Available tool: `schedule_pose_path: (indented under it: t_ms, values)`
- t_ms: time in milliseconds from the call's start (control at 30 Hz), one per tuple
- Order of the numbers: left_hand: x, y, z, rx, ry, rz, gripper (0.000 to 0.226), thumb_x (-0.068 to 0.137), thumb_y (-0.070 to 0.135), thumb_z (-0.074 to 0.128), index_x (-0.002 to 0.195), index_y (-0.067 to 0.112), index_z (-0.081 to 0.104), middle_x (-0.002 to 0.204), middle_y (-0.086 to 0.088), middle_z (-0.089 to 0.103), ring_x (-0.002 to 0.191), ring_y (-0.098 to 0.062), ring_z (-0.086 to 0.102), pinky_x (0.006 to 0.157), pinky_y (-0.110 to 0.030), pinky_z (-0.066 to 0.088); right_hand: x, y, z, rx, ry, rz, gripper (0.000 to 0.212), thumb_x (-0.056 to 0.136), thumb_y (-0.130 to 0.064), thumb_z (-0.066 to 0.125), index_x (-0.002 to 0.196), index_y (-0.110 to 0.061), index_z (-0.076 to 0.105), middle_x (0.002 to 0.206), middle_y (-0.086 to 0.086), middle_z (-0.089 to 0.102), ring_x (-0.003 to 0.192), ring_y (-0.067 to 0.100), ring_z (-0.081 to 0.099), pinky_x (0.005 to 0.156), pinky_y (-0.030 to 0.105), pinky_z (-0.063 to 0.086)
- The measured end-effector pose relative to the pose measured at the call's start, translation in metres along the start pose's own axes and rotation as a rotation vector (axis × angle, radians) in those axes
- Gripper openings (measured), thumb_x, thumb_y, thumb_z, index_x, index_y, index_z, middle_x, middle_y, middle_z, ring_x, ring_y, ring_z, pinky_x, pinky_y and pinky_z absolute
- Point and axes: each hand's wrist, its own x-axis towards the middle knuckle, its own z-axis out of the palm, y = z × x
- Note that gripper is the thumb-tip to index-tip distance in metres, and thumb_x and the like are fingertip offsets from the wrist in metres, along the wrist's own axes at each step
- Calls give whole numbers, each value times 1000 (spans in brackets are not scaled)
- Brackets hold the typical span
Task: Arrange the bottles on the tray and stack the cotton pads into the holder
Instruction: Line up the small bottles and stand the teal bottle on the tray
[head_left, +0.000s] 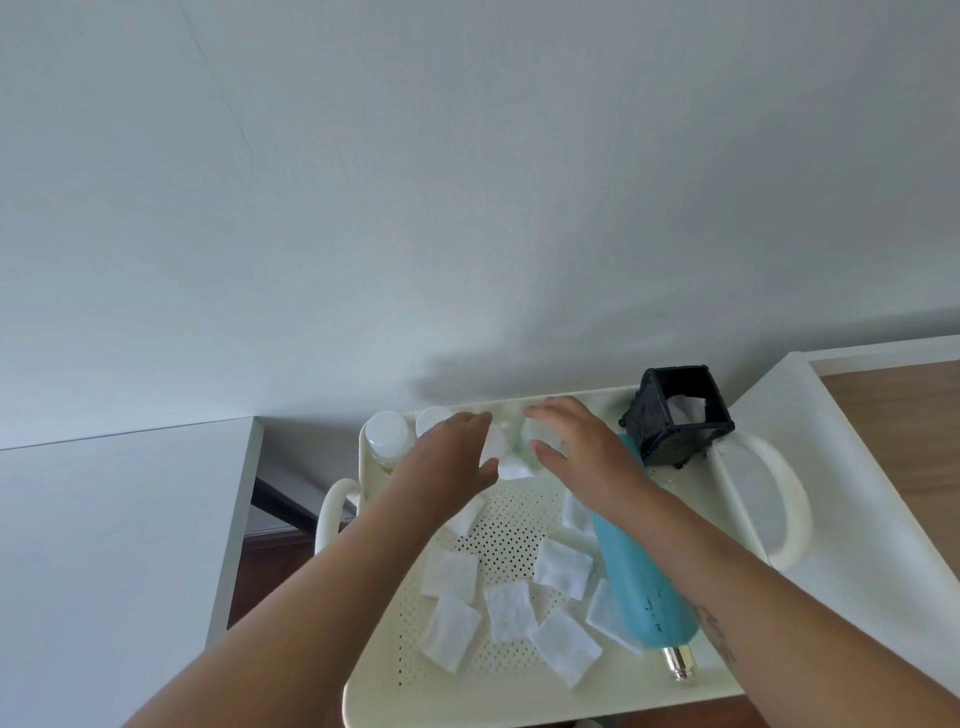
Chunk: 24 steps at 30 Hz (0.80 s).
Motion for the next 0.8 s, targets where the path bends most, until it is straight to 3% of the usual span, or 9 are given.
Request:
schedule_pose_path:
  t_ms: [133, 233, 533, 800]
  values:
    - [11, -1, -5, 162, 38, 42, 37, 90, 33, 58, 119, 10, 58, 107, -2, 67, 105, -24, 50, 85, -32, 42, 11, 2, -3, 47, -65, 13, 40, 94, -23, 59, 133, -24, 55, 133, -7, 50, 109, 4, 51, 92, 20, 41]
    - [18, -3, -9, 260, 38, 60, 37, 91, 39, 55, 120, 16, 59, 114, 6, 67, 107, -22, 41, 88, -35, 31, 13, 2, -3, 75, -77, 15, 41, 94, -22, 59, 135, -23, 54, 134, -6, 50, 115, 7, 52, 96, 24, 42]
    - [20, -14, -12, 131, 5, 28, 52, 87, 46, 63, 135, 29, 52, 128, 12, 62, 119, -22, 37, 90, -36, 23, 6, 9, 1, 63, -47, 4, 48, 94, -24, 58, 140, -27, 46, 139, -10, 46, 123, 6, 47, 100, 23, 41]
    - [23, -19, -12, 122, 3, 43, 54, 82, 42, 70, 132, 30, 52, 121, 10, 64, 119, -18, 40, 96, -37, 23, 12, 9, 8, 39, 2, 4, 46, 93, -21, 60, 137, -25, 49, 136, -7, 49, 118, 9, 50, 94, 20, 39]
